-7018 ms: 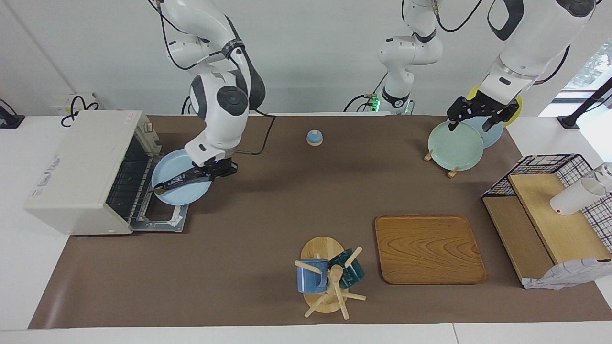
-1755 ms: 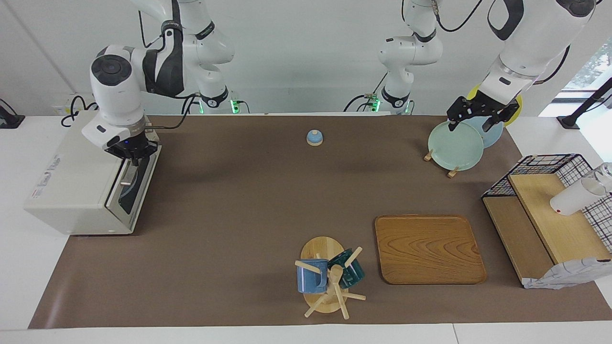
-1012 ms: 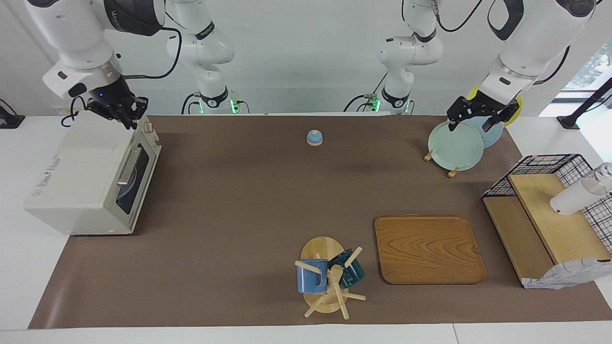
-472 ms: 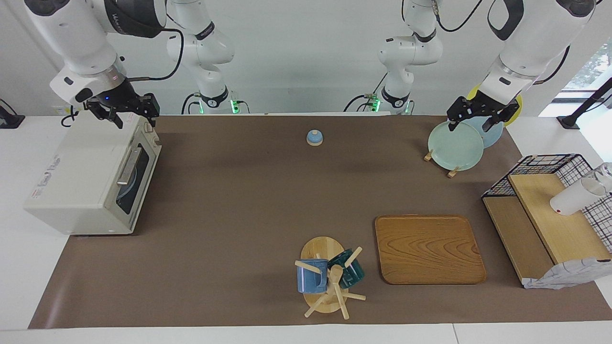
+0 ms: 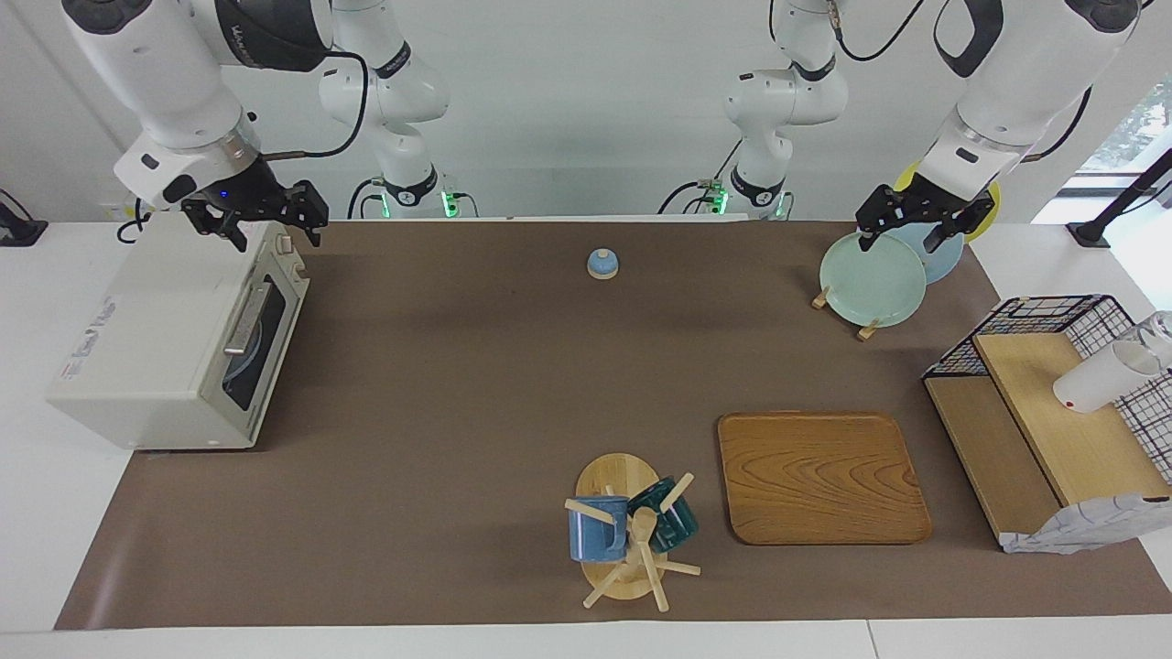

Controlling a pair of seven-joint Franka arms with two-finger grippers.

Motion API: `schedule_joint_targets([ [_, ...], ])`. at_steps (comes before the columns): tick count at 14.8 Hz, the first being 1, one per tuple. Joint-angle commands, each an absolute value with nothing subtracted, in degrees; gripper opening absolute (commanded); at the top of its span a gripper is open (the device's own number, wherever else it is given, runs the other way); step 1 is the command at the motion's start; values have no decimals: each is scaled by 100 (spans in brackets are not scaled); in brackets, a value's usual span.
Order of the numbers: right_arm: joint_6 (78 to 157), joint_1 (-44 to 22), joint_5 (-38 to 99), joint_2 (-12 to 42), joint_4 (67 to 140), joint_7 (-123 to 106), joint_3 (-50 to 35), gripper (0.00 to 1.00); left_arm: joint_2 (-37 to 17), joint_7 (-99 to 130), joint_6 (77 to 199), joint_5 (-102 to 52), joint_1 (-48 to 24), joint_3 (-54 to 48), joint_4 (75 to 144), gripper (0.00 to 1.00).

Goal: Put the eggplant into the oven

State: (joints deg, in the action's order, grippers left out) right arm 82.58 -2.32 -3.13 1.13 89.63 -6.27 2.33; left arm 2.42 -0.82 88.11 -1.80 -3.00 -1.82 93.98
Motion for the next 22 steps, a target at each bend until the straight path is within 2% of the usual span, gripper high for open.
schedule_joint_targets([
  [1,8059,-299,-167,176,8727,-545,369,100,334,-88,8859,-62,-334,-167,9475,100],
  [22,8218,-316,-167,105,8701,-501,325,100,334,-88,8859,-62,-334,-167,9475,100],
])
